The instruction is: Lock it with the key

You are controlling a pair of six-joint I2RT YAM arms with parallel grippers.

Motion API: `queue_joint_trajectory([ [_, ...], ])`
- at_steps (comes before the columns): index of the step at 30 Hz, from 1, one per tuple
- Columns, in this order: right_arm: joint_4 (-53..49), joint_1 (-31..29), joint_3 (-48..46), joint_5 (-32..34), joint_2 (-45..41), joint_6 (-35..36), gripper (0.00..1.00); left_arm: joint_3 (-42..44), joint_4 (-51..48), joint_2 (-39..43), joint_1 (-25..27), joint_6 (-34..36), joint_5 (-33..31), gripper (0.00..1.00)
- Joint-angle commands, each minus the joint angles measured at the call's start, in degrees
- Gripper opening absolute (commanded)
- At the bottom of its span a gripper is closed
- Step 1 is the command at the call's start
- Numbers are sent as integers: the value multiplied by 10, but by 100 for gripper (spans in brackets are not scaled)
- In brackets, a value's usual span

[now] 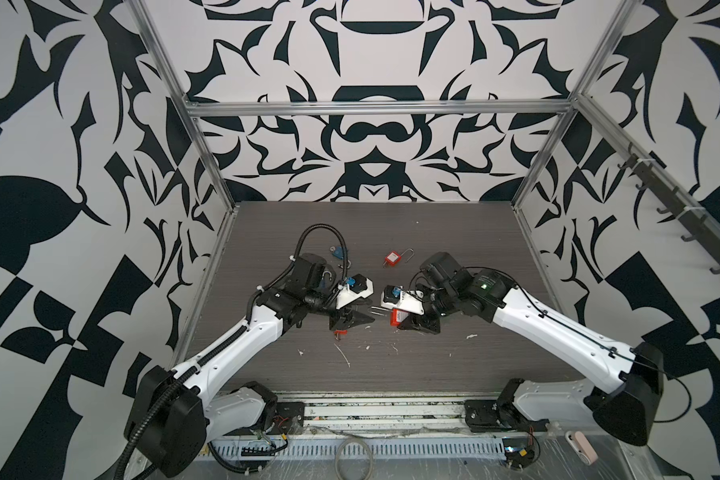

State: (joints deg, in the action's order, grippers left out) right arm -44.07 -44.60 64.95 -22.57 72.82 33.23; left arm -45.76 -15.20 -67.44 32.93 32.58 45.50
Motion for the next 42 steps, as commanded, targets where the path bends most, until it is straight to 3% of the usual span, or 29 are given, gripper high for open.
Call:
queue_joint_trajectory([
  [1, 1, 2, 10, -24, -5, -1, 12, -15, 3, -7, 5, 12, 11, 42],
  [15, 2, 2, 17, -13, -6, 4, 14, -18, 4, -14, 13, 9, 54, 2],
  [17, 7, 2, 20, -10, -9, -5, 26, -20, 5, -17, 15, 6, 62, 0],
  [20, -11, 3, 34, -27, -23, -28, 60, -31, 34, -17, 17, -41, 106, 0],
  [22, -28, 2, 37, -31, -49, -24, 68, -26, 78, -14, 19, -78, 114, 0],
  [29, -92, 2, 50, 57, -82, 0, 67, -22, 115, -27, 33, -99, 119, 0],
  [37, -126, 2, 69, 57, -44, 13, 56, -8, 124, -9, 57, -97, 94, 0],
  [42, -126, 3, 69, 53, -36, 15, 42, -1, 126, -2, 63, -97, 84, 0],
])
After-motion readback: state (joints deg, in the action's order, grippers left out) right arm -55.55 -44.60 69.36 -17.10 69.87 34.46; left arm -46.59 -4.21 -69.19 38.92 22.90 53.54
